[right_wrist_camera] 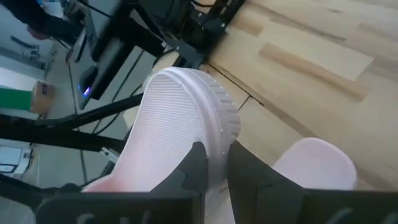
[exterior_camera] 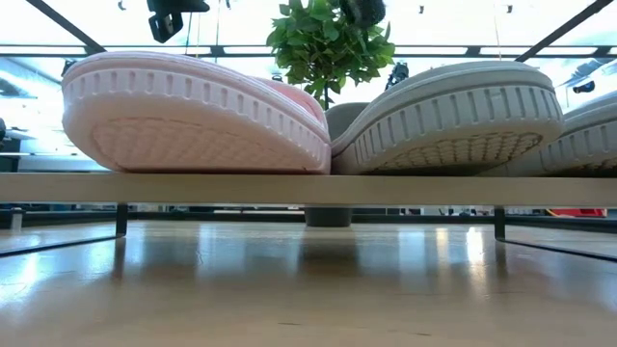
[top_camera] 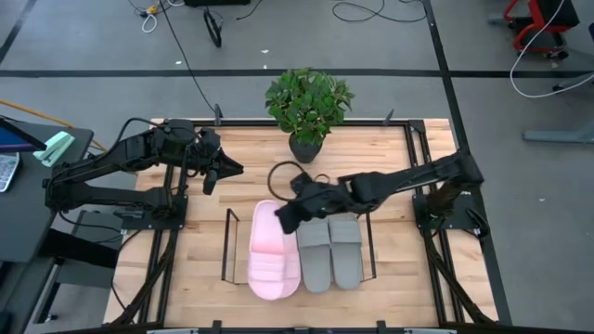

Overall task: Pick and place slides into the shelf
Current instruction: Put the pink slide on the shelf

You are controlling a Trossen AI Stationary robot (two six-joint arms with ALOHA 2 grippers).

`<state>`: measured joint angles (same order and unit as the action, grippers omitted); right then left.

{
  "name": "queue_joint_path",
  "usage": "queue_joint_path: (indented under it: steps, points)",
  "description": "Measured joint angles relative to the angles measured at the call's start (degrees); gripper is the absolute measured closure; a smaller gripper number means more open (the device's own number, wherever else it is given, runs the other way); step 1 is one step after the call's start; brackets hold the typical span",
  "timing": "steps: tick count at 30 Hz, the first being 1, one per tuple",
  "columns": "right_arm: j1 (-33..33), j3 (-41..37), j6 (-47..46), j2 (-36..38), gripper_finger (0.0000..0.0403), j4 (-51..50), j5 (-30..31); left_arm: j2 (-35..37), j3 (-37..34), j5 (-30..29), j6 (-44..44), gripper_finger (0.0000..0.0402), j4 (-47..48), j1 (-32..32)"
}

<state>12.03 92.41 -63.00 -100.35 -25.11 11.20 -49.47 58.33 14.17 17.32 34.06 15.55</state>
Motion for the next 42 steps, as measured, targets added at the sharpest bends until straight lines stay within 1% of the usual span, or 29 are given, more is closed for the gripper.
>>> queue_joint_path:
  steps: [7, 13, 17, 23, 32, 42]
  points:
    - [-1.2, 0.0, -0.6, -7.1, 0.0359, 10.0, -5.2, 0.0, 0.0, 0.0, 0.0, 0.0331, 0.0, 0.0]
    - [-1.9, 0.1, -1.5, -11.3, 0.0359, 10.9, -7.1, 0.1, 0.0, 0.0, -0.1, 0.0333, 0.1, 0.0]
    - [-2.7, 0.1, -2.1, -13.4, 0.0359, 13.7, -7.7, 0.1, 0.0, 0.0, -0.1, 0.0327, 0.1, 0.0]
    - [-3.7, 0.0, -1.7, -14.4, 0.0359, 14.3, -7.6, 0.1, 0.0, 0.0, -0.2, 0.0324, 0.0, 0.0]
    - [-5.1, 0.1, -0.4, -15.1, 0.0359, 14.3, -7.0, 0.1, 0.0, 0.0, -0.7, 0.0333, 0.0, 0.0]
    - [-5.1, 0.1, -0.7, -17.1, 0.0359, 14.8, -7.5, 0.1, 0.0, 0.0, -1.2, 0.0324, 0.0, 0.0]
